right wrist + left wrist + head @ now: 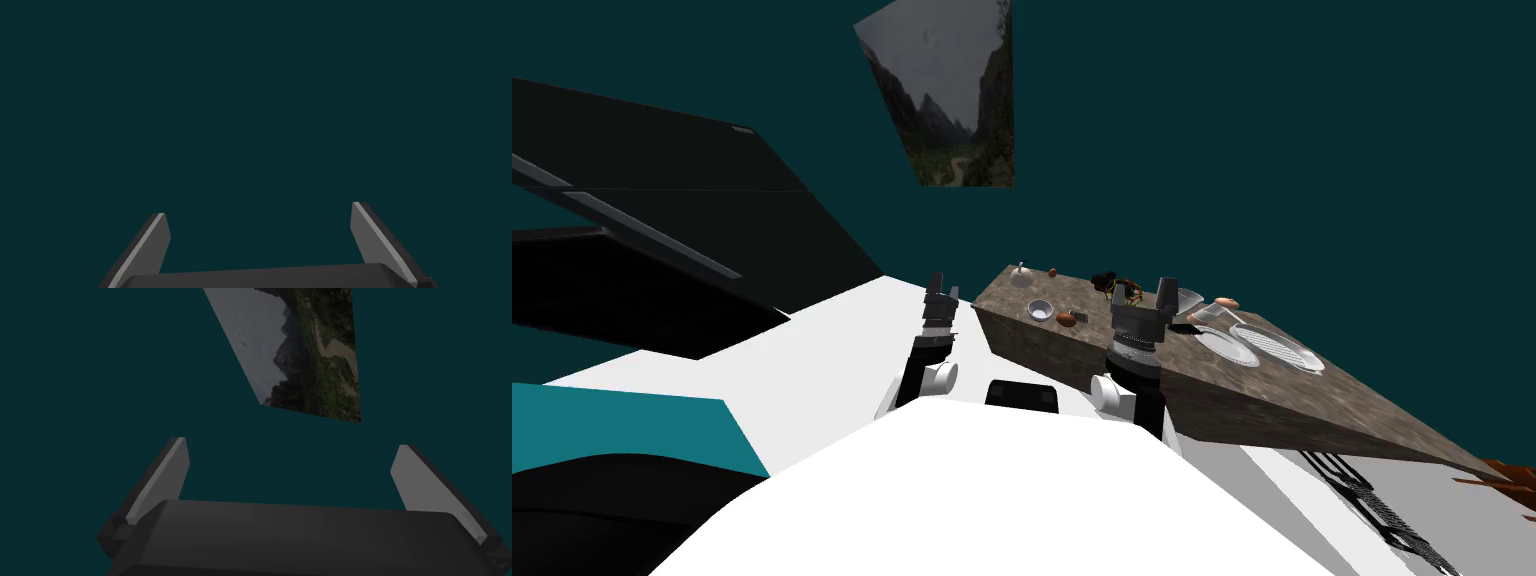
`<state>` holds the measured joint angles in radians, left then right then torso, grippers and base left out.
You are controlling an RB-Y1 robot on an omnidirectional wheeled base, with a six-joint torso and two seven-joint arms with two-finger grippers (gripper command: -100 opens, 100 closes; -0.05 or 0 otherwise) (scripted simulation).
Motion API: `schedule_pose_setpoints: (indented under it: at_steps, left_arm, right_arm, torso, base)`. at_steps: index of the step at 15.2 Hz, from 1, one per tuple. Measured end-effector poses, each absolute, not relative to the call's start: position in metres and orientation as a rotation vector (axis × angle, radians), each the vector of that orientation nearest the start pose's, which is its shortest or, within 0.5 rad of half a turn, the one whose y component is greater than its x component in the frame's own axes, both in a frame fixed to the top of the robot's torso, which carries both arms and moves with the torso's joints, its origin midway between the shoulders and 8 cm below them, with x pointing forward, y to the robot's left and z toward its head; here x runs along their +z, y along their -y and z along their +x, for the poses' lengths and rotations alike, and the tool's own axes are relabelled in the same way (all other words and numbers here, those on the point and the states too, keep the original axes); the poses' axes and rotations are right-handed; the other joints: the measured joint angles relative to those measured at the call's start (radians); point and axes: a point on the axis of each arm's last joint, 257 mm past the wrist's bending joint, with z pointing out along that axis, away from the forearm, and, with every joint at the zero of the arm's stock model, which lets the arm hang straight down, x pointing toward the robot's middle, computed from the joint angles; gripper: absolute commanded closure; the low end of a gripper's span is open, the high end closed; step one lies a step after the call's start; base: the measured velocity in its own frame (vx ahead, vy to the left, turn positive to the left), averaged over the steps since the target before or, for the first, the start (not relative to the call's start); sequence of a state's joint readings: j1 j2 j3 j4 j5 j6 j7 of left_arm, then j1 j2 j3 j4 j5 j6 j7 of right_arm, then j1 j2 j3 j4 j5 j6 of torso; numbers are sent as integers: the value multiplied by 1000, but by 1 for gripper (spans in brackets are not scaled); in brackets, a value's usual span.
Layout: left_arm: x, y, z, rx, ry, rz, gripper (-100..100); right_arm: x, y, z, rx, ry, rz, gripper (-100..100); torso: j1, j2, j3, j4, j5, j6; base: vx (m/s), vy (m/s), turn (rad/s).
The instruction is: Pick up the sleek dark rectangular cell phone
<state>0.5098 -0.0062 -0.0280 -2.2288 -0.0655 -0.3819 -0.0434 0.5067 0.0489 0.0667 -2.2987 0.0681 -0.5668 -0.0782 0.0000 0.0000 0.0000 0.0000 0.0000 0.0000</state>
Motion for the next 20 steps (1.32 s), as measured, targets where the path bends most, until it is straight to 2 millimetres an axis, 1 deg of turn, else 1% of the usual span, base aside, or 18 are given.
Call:
schedule_pose_setpoints:
  at_steps: [4,11,15,17,20]
  left_arm:
    - [-27,-271,372,-1201,-781,-748,0]
    - [-27,-271,372,-1201,-781,-748,0]
    - [-27,-271,372,-1201,-781,-748,0]
    - [-27,-271,372,-1201,-781,-748,0]
    - [-27,-271,372,-1201,-781,-748,0]
  right_arm:
    - [38,244,333,1406,-619,567,-100]
    - [19,231,338,1369,-784,466,-100]
    - [2,225,340,1333,-884,408,-100]
    - [-4,224,342,1316,-925,383,-100]
    - [-17,224,344,1277,-1007,338,-100]
  torso:
    - [-2,1,1,0,0,0]
    - [-3,2,1,1,-1,0]
    - [-4,3,2,1,-1,0]
    - [-3,2,1,1,-1,0]
    - [-5,3,2,1,-1,0]
  base:
    - [-20,-26,71]
    - [-34,-37,96]
    - [-37,-37,111]
    - [-38,-34,131]
    - [-44,-48,134]
